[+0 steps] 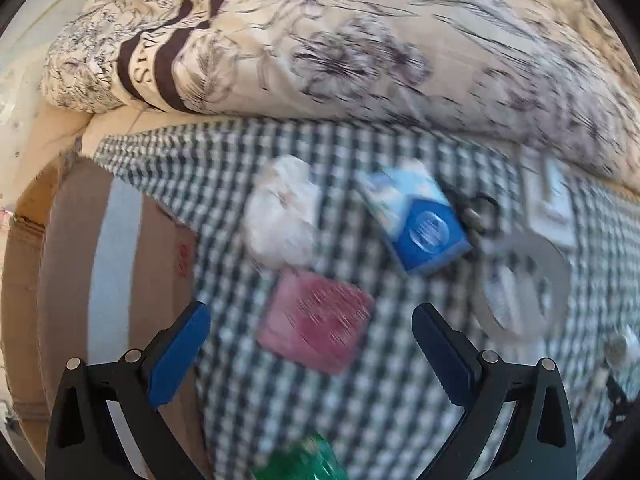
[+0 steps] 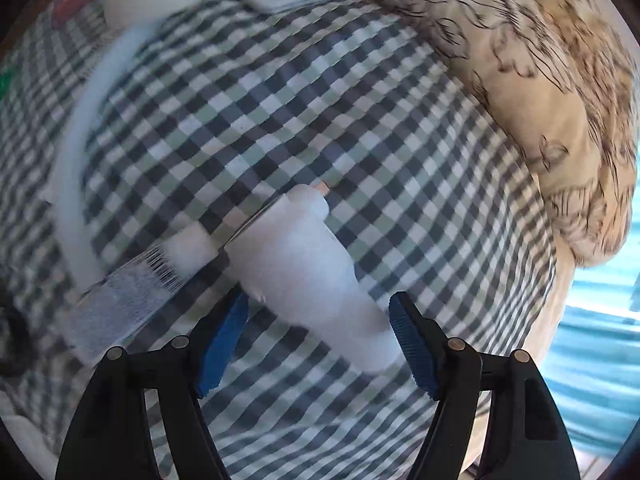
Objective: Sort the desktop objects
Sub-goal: 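Grasp the white cloth with left tool while right tool grasps the white cup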
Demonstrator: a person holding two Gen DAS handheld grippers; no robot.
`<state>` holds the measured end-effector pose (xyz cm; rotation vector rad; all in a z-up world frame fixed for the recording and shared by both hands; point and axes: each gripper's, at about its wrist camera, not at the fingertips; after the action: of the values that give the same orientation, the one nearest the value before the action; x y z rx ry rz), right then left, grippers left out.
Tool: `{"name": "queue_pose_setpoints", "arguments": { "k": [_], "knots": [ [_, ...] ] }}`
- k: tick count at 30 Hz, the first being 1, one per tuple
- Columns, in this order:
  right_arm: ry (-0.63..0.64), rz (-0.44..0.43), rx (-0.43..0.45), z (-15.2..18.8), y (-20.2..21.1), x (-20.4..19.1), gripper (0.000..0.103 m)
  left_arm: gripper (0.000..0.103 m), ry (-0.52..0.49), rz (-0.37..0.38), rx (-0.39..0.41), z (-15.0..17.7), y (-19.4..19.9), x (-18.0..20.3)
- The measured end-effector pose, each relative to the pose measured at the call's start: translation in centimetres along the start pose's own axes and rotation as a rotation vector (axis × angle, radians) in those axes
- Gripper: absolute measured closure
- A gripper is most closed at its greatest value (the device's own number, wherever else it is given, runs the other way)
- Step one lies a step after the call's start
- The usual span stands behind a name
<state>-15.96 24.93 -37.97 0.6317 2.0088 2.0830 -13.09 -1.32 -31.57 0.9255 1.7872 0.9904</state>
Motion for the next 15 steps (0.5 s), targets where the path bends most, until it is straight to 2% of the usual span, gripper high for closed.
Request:
{"name": "queue_pose_setpoints", "arguments": {
  "k": [3, 8, 12, 14, 15],
  "knots": [
    [-0.023, -0.027, -0.010, -0.5, -0.8, 0.5, 0.030, 0.000, 0.029, -0.014, -0.019, -1.4, -1.9, -0.9],
    [-0.126, -0.128, -0.005, -0.4, -0.9, 2.6, 0.032, 0.000, 0.025, -0.063, -0.056, -3.1, -5.3, -1.4],
    [-0.217, -0.200, -0.004, 0.0, -0.2, 3.6, 0.049, 0.000, -0.051, -0.085, -0.085, -3.7, -7.5, 0.0],
    [-0.260, -0.211, -0.004, 0.0, 0.3, 3.7, 0.057, 0.011, -0.054, -0.050, -0.072, -3.6, -7.9, 0.2],
    [-0.294, -0.215, 0.003, 0.0, 0.7, 3.8, 0.060, 0.038, -0.041, 0.015, -0.084, -3.5, -7.9, 0.2]
  ]
}}
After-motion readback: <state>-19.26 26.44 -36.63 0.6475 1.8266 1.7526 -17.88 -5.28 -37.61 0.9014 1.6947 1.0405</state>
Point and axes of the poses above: each gripper's, at about its wrist camera, not at the fingertips, and y roughly against the way its jaws point, x to its right, z to its underside, and after that the axes turned 8 degrees about -z, right-handed
